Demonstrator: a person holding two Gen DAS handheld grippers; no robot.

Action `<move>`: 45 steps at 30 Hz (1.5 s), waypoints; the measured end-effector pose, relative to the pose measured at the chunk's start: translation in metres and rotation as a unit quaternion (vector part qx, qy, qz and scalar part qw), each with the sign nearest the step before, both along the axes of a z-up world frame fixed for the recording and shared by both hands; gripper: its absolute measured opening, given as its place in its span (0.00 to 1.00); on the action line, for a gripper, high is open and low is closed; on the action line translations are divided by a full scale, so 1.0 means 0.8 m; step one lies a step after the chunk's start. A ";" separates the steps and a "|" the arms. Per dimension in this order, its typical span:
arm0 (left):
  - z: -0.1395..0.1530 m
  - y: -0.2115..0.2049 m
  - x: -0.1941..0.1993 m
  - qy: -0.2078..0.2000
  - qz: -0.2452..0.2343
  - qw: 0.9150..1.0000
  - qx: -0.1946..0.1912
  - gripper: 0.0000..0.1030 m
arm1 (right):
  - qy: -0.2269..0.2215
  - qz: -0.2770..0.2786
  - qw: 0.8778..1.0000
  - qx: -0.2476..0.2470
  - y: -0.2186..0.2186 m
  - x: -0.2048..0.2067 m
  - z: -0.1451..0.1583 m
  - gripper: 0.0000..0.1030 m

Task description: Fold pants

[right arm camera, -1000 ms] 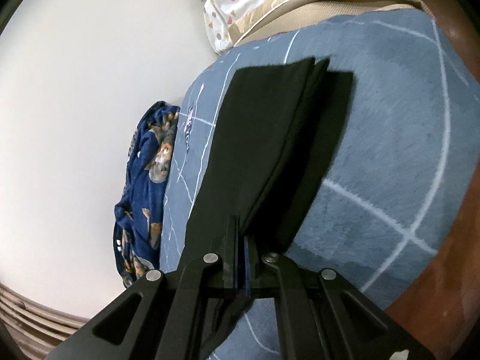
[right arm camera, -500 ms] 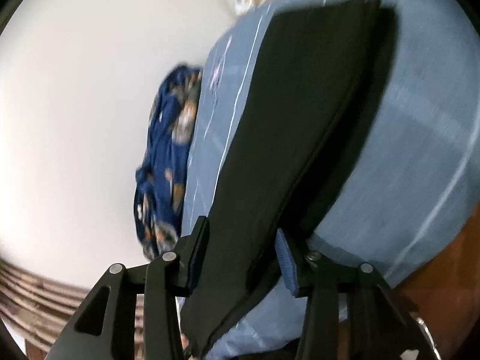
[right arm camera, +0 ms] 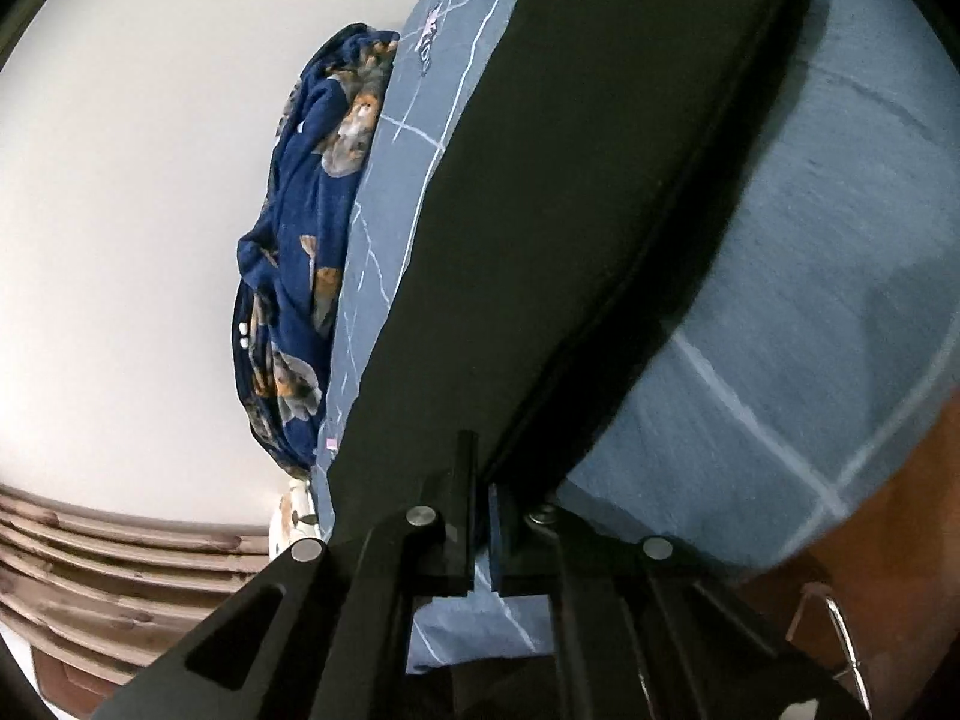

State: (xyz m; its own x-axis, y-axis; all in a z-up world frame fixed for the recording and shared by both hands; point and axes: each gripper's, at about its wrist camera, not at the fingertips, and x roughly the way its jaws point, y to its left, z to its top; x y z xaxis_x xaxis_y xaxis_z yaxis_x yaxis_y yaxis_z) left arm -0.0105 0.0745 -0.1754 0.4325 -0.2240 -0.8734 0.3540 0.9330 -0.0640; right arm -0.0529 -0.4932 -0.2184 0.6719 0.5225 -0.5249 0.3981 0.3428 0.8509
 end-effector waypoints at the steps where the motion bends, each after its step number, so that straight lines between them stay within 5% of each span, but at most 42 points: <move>1: -0.001 0.002 0.001 -0.001 0.001 1.000 -0.001 0.65 | 0.002 -0.002 1.000 0.004 -0.003 0.001 -0.003 0.02; 7: -0.001 0.003 0.003 -0.002 0.001 1.000 0.002 0.66 | -0.010 -0.016 0.999 0.040 -0.018 0.001 -0.013 0.08; 12: 0.001 0.000 0.003 -0.001 0.003 1.000 0.004 0.69 | -0.025 -0.097 0.995 0.017 -0.078 -0.042 0.003 0.12; 19: 0.005 -0.003 -0.001 -0.006 0.010 1.000 0.005 0.70 | -0.020 -0.206 0.978 -0.022 -0.175 -0.086 0.015 0.35; 24: 0.023 0.003 0.001 -0.015 0.040 0.998 -0.034 0.70 | -0.016 -0.216 0.976 -0.036 -0.212 -0.066 0.019 0.42; 28: 0.032 0.003 0.005 -0.011 0.053 0.997 -0.055 0.70 | -0.019 -0.213 0.976 -0.045 -0.216 -0.049 0.029 0.57; 40: 0.036 -0.007 0.010 -0.005 0.063 0.995 -0.079 0.70 | -0.057 -0.179 0.982 -0.011 -0.205 -0.039 0.024 0.58; 45: 0.033 -0.010 0.013 0.005 0.065 0.994 -0.084 0.70 | -0.037 -0.158 0.986 -0.046 -0.210 -0.015 0.022 0.43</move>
State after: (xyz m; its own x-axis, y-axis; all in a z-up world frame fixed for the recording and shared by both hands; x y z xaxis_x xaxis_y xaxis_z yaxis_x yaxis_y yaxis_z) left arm 0.0002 0.0662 -0.1491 0.4591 -0.3094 -0.8328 0.2290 0.9469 -0.2256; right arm -0.0651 -0.6609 -0.2011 0.8318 0.2324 -0.5040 0.4358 0.2888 0.8524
